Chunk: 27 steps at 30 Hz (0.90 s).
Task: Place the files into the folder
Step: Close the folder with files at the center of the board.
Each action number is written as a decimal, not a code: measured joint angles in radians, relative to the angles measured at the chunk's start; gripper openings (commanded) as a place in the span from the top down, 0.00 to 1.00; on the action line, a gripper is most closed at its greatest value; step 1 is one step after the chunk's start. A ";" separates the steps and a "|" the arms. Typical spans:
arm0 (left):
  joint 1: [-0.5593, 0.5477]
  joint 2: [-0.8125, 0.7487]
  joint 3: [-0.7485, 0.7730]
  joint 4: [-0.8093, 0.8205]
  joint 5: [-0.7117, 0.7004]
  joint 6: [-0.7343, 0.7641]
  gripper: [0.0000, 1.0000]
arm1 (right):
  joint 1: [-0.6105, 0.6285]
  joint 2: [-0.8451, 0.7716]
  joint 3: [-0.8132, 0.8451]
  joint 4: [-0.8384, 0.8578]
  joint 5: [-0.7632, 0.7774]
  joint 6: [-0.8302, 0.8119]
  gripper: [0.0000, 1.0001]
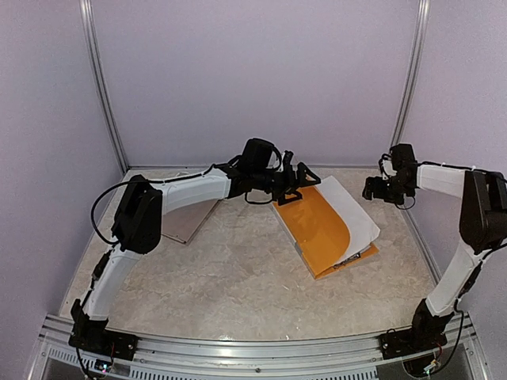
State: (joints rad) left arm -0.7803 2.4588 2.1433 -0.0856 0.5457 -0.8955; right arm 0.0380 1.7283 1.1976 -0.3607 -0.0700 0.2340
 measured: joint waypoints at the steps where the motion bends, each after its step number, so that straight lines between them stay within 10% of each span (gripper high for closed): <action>1: -0.002 0.019 0.025 -0.009 0.000 0.003 0.01 | -0.008 -0.011 0.006 -0.009 0.012 -0.001 0.10; 27: -0.030 0.006 0.213 -0.129 -0.019 0.193 0.01 | -0.012 -0.088 -0.028 -0.008 -0.032 0.020 0.10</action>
State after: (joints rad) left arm -0.8104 2.4649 2.3566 -0.2146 0.5266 -0.7025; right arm 0.0261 1.6402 1.1694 -0.3691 -0.1017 0.2543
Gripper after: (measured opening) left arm 0.988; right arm 0.896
